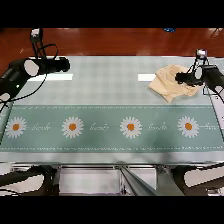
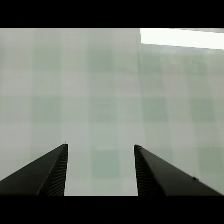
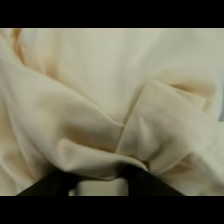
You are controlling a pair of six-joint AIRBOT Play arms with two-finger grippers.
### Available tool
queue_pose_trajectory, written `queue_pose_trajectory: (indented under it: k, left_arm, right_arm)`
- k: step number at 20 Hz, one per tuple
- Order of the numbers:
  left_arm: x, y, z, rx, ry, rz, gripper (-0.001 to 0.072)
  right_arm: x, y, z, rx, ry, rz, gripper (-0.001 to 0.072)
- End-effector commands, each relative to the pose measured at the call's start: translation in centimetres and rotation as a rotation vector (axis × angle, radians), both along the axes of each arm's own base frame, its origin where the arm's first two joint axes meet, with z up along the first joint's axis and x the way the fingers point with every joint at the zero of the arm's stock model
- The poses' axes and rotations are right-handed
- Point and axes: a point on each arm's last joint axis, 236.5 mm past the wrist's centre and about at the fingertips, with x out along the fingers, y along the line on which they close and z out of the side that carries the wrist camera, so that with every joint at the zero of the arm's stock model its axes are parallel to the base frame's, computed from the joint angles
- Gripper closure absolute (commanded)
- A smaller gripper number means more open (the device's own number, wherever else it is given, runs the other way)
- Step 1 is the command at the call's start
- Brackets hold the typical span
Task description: Fold the shirts.
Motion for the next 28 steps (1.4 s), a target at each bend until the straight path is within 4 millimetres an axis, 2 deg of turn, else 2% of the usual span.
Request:
queue_pose_trajectory:
  k: [1,2,3,4,6,7,9,10,12,14,16,18,20,22,24,26,28]
  left_arm:
    - [-1.7,-0.2,-1.6,-0.013,0.101,-0.012,0.0202]
    - [-2.0,0.2,-1.5,-0.013,0.116,-0.008,0.0202]
    - [-2.3,1.0,-1.1,-0.014,0.132,0.004,0.0202]
    - [-2.6,2.1,-0.4,-0.016,0.145,0.019,0.0202]
    - [-3.4,4.7,1.8,-0.021,0.157,0.060,0.0202]
    - [-4.1,6.2,3.2,-0.026,0.159,0.084,0.0202]
    - [-6.3,8.1,5.8,-0.029,0.159,0.116,0.0202]
    - [-7.7,8.6,6.9,-0.028,0.164,0.122,0.0202]
    - [-10.6,8.1,7.7,-0.008,0.164,0.093,0.0202]
    - [-13.4,6.6,7.1,-0.067,0.167,0.082,0.0202]
    - [-16.1,3.9,6.3,-0.193,0.151,0.061,0.0202]
    - [-18.4,1.4,5.9,-0.284,0.127,0.008,0.0202]
    - [-20.1,0.2,5.9,-0.324,0.108,-0.019,0.0202]
    - [-21.1,0.0,6.1,-0.322,0.091,-0.023,0.0202]
    - [-21.6,-0.1,6.4,-0.320,0.089,-0.033,0.0202]
    - [-21.7,-0.2,6.3,-0.320,0.092,-0.035,0.0202]
    - [-21.6,-0.2,6.3,-0.320,0.091,-0.034,0.0202]
  right_arm:
    - [-2.2,1.3,-4.0,0.100,0.122,-0.043,0.0447]
    - [-2.5,1.8,-3.9,0.111,0.143,-0.016,0.0605]
    - [-2.6,2.6,-3.5,0.130,0.165,0.029,0.0686]
    - [-2.4,3.6,-2.6,0.156,0.179,0.078,0.0686]
    - [-1.0,5.3,1.2,0.200,0.155,0.169,0.0686]
    - [0.2,6.3,4.4,0.224,0.097,0.210,0.0686]
    - [2.6,7.6,12.5,0.236,-0.082,0.267,0.0686]
    - [3.3,8.0,16.8,0.231,-0.176,0.288,0.0687]
    - [3.5,8.3,26.0,0.190,-0.359,0.315,0.0687]
    - [2.0,8.7,34.5,0.137,-0.525,0.347,0.0687]
    - [-0.6,9.2,42.0,0.088,-0.673,0.374,0.0687]
    - [-3.4,10.2,47.9,0.058,-0.797,0.410,0.0687]
    - [-6.3,11.6,52.6,0.047,-0.908,0.453,0.0687]
    - [-8.9,12.8,56.2,0.047,-1.015,0.486,0.0687]
    - [-11.3,14.3,59.0,0.066,-1.101,0.531,0.0687]
    - [-13.6,16.1,60.8,0.104,-1.158,0.595,0.0687]
    - [-15.3,18.3,61.2,0.118,-1.159,0.668,0.0687]
